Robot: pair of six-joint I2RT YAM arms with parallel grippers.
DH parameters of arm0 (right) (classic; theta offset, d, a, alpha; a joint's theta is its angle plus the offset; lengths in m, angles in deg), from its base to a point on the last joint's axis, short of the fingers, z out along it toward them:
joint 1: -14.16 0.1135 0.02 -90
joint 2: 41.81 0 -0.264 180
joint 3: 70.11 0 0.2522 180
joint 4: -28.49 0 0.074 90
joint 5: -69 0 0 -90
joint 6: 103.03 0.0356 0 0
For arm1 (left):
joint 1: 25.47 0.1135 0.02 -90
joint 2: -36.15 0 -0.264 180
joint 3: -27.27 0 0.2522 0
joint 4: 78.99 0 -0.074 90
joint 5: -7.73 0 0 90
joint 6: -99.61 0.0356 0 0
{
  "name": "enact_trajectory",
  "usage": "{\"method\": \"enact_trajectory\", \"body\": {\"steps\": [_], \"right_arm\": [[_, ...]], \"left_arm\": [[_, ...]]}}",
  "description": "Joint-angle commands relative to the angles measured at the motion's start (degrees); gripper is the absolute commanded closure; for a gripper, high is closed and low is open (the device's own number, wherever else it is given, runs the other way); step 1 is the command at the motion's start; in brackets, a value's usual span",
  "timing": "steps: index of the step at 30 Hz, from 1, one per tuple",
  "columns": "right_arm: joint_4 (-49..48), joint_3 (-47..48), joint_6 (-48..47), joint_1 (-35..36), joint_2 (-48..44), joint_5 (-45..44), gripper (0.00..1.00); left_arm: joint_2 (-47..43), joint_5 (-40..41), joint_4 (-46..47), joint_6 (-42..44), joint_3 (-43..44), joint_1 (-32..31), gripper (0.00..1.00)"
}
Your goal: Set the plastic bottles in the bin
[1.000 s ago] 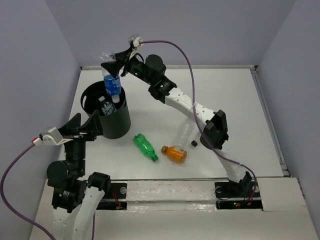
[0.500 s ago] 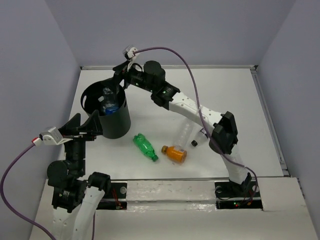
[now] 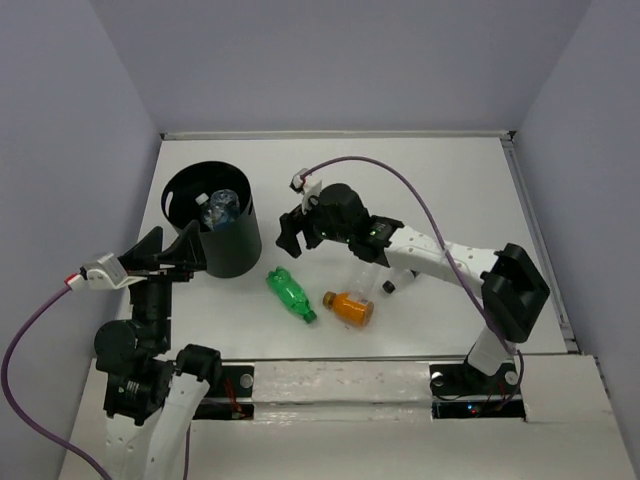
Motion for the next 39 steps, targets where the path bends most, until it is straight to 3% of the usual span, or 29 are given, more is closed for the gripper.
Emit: {"method": "enact_trajectory", "body": {"steps": [1, 9, 15, 19, 26, 27, 30, 35, 39], "right_arm": [[7.6, -0.8, 0.9, 2.5, 3.4, -2.2, 0.1], [11.4, 6.1, 2.4, 4.8, 16.0, -3.0, 0.06], [11.2, 6.1, 4.2, 6.6, 20.0, -1.5, 0.1], [11.2, 6.5, 5.6, 7.1, 21.3, -2.5, 0.19], [11.2, 7.1, 6.9, 7.1, 19.4, -0.7, 0.44], [11.2, 7.1, 7.2, 7.1, 18.5, 0.8, 0.52], [10.3, 5.8, 7.9, 7.1, 15.0, 1.5, 0.59], [9.0, 4.3, 7.3, 7.1, 6.6, 0.7, 0.6], [7.4, 8.5, 4.5, 7.1, 1.1, -0.1, 0.61]], "left_arm": [[1.4, -0.8, 2.4, 0.3, 0.6, 0.2, 0.01], [1.9, -1.0, 2.4, 0.5, 0.7, 0.2, 0.01], [1.3, -1.4, 2.4, 0.2, 0.6, 0.2, 0.01], [0.9, -1.7, 2.4, 0.2, 0.6, 0.2, 0.01], [0.7, -1.4, 2.3, 0.2, 0.6, 0.2, 0.01], [0.6, -1.3, 2.3, 0.3, 0.5, 0.2, 0.01], [0.5, -1.0, 2.2, 0.3, 0.7, 0.1, 0.01], [0.4, -0.6, 2.3, 0.4, 0.8, 0.1, 0.01], [-0.1, 0.4, 2.4, 0.6, 1.1, 0.1, 0.01]]}}
